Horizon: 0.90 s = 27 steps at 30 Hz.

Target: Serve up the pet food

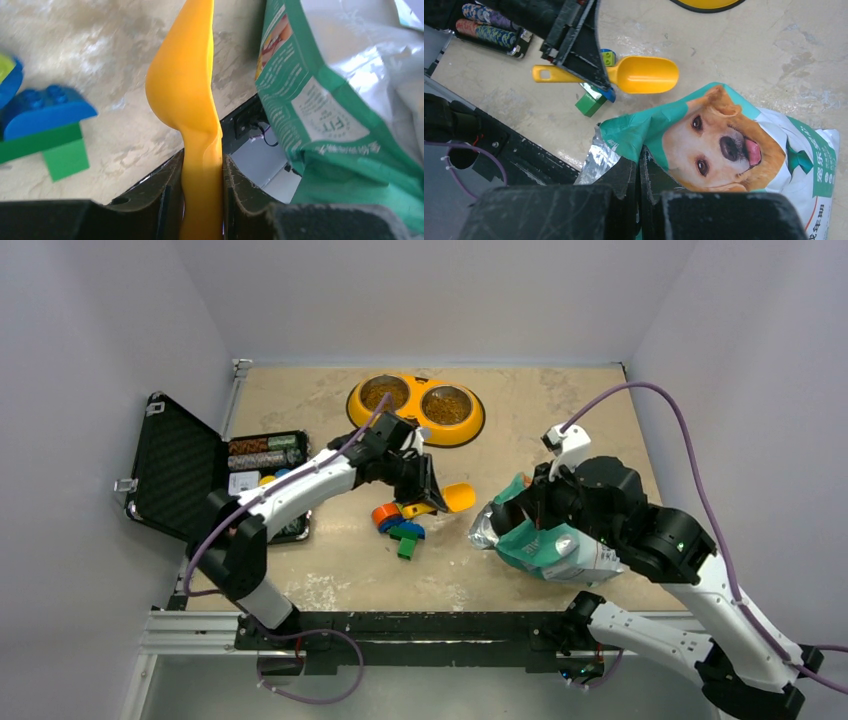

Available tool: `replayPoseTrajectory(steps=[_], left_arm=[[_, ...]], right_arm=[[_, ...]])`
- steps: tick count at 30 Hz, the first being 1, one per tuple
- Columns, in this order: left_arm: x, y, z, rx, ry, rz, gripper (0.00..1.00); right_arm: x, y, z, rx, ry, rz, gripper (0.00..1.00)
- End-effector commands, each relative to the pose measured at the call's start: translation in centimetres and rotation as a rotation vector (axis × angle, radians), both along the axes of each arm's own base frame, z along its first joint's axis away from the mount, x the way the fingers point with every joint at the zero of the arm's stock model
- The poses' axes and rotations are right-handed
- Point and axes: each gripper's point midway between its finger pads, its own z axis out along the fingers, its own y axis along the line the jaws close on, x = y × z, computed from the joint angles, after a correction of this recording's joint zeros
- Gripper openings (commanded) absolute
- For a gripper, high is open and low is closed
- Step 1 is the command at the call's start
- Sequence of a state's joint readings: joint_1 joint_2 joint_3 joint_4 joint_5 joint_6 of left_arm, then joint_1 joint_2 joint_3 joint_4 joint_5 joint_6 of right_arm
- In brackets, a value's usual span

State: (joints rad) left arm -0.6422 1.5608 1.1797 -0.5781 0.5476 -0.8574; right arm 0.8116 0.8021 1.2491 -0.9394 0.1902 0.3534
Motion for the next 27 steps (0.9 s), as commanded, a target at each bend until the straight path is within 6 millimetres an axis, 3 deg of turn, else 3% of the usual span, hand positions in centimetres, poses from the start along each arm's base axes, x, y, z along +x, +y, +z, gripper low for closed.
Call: replayPoseTrajectory(steps=[1, 6, 10, 13, 16, 18, 23, 27], left_arm=[[3.4, -3.2, 1.5, -0.022, -0.093, -0.004, 0.00], [4.7, -5.4, 1.8, -0.076, -0.076, -0.052, 0.00], [3.7, -6.9, -1.3, -0.110, 0.100, -0.110, 0.00], [3.5, -7.1, -2.7, -0.110, 0.137, -0.136, 0.00], [3.6, -6.6, -2.4, -0.065, 0.105, -0.186, 0.04], [3.8, -5.9, -2.1, -0.013, 0.067, -0.234, 0.12], [4.5, -2.9, -1.8, 0.129, 0.004, -0.278, 0.48], [6.0, -0.2, 0.7, 0.221, -0.097, -0.254, 0.55]], right_arm=[[0.5, 0.0, 5.4, 0.138, -0.159, -0.012, 0.00], [-0.4, -1.2, 5.2, 0.159, -0.143, -0.040, 0.00], [-1.2, -1.8, 4.3, 0.188, -0.118, -0.060, 0.00], [-1.4, -2.4, 4.3, 0.190, -0.123, -0.077, 0.00], [-1.1, -2.4, 4.6, 0.174, -0.133, -0.077, 0.00], [-1.0, -2.3, 5.0, 0.174, -0.139, -0.071, 0.00], [-0.9, -2.1, 5.1, 0.177, -0.147, -0.067, 0.00], [-0.7, -1.9, 5.0, 0.173, -0.147, -0.064, 0.00]])
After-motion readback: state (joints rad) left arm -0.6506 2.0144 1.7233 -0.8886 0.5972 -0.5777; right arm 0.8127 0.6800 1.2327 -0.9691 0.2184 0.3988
